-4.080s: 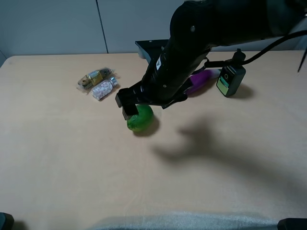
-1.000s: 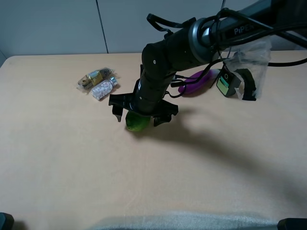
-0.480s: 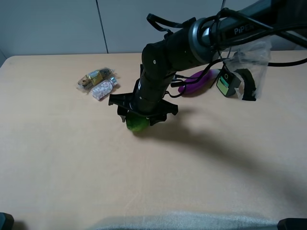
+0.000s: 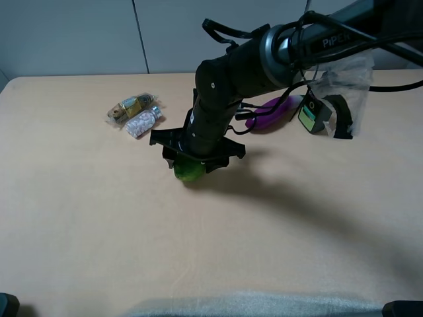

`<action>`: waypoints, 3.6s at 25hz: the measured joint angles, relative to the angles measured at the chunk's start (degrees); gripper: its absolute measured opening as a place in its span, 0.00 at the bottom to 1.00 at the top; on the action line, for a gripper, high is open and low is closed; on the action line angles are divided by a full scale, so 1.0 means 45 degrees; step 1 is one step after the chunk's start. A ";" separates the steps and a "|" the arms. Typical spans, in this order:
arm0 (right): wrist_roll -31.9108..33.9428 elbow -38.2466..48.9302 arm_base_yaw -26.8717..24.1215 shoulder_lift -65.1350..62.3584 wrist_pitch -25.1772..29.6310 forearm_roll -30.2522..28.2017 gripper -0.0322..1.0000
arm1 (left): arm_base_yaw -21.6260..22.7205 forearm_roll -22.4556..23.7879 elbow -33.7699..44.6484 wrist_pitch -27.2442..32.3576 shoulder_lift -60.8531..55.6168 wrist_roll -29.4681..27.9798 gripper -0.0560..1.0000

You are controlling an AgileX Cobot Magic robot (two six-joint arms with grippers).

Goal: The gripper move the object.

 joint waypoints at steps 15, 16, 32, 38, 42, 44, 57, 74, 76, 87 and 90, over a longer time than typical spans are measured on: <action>-0.2212 0.0000 -0.0153 -0.0853 0.0569 -0.0496 0.52 | 0.0000 0.0000 0.0000 0.0000 0.0000 0.0000 0.75; -0.2464 0.0000 -0.0169 -0.0912 0.0665 -0.0539 0.52 | 0.0000 0.0000 0.0000 0.0000 0.0000 0.0000 0.75; -0.8475 0.0000 -0.1688 -0.2632 0.1411 -0.0943 0.52 | 0.0000 0.0000 0.0000 0.0000 0.0000 0.0000 0.75; -0.9833 -0.0847 -0.2724 -0.2865 0.2269 -0.1168 0.52 | 0.0000 0.0000 0.0000 0.0000 0.0000 0.0000 0.75; -1.0511 -0.1745 -0.3296 -0.2865 0.3068 -0.1498 0.52 | 0.0000 0.0000 0.0000 0.0000 0.0000 0.0000 0.75; -1.1142 -0.2082 -0.3524 -0.2865 0.3485 -0.1543 0.52 | 0.0000 0.0000 0.0000 0.0000 0.0000 0.0000 0.75; -1.3285 -0.3150 -0.5042 -0.2865 0.5391 -0.1662 0.52 | 0.0000 0.0000 0.0000 0.0000 0.0000 0.0000 0.75; -1.2220 -0.3163 -0.7207 -0.3976 0.7346 -0.2498 0.52 | 0.0000 0.0000 0.0000 0.0000 0.0000 0.0000 0.75; -1.2220 -0.3163 -0.7711 -0.4212 0.7632 -0.2508 0.52 | 0.0000 0.0000 0.0000 0.0000 0.0000 0.0000 0.75; -1.2035 -0.3163 -1.0016 -0.4420 0.7603 -0.1838 0.52 | 0.0000 0.0000 0.0000 0.0000 0.0000 0.0000 0.75; -1.2035 -0.3057 -1.0378 -0.4435 0.7355 -0.1669 0.52 | 0.0000 0.0000 0.0000 0.0000 0.0000 0.0000 0.75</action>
